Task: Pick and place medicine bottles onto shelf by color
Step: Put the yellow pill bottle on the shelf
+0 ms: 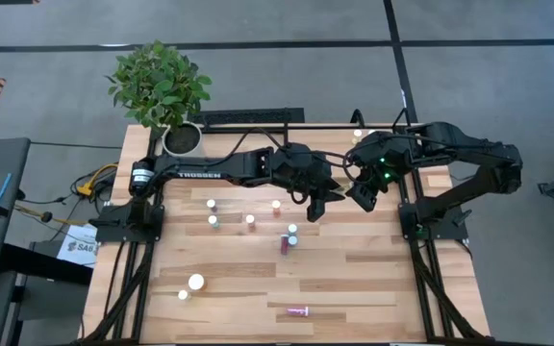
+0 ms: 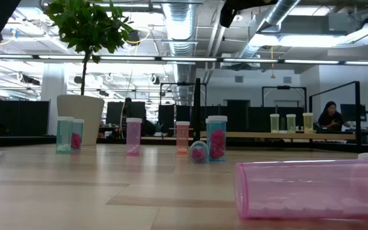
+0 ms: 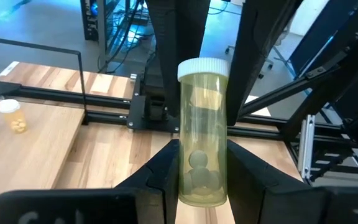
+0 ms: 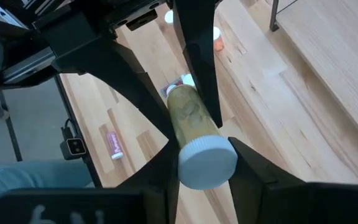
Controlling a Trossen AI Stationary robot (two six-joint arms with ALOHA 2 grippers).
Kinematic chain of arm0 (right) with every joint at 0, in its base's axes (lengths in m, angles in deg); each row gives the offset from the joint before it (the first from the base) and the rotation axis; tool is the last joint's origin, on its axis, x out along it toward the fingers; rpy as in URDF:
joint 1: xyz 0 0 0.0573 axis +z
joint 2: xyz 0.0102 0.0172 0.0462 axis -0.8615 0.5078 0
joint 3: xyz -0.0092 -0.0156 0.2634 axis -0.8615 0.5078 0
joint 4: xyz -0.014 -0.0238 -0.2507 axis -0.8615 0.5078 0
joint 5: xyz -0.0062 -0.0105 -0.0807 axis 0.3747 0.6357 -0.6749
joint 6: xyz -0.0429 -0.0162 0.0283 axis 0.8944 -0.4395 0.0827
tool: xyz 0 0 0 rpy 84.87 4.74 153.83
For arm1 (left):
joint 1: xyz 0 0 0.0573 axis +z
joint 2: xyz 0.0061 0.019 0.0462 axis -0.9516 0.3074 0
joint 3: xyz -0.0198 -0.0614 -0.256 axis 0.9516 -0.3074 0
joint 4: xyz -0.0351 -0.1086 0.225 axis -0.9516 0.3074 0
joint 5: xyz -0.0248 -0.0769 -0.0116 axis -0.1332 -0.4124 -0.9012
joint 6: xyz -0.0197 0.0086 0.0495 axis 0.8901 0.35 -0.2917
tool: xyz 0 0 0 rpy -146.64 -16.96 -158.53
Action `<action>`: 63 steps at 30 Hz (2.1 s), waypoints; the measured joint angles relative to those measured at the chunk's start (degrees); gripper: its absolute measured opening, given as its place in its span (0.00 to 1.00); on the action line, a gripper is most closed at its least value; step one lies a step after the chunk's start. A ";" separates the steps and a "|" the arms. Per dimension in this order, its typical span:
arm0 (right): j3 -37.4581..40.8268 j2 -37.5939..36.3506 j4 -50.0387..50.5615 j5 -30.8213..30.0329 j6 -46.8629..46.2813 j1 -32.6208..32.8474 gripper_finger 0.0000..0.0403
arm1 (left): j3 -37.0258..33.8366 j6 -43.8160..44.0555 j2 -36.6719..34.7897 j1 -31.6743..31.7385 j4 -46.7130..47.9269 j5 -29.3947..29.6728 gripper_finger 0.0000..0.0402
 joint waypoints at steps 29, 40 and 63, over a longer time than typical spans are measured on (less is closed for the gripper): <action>0.04 -2.40 13.76 -0.79 4.20 -8.35 0.30 | 0.00 -4.04 0.00 2.15 7.91 29.07 0.64; 0.04 -2.16 13.77 -0.80 14.94 -18.38 0.30 | 0.00 -18.05 0.00 3.31 17.70 54.80 0.64; 0.04 13.24 13.73 -0.95 26.53 -38.75 0.31 | 2.83 -14.31 0.00 4.74 18.80 18.73 0.64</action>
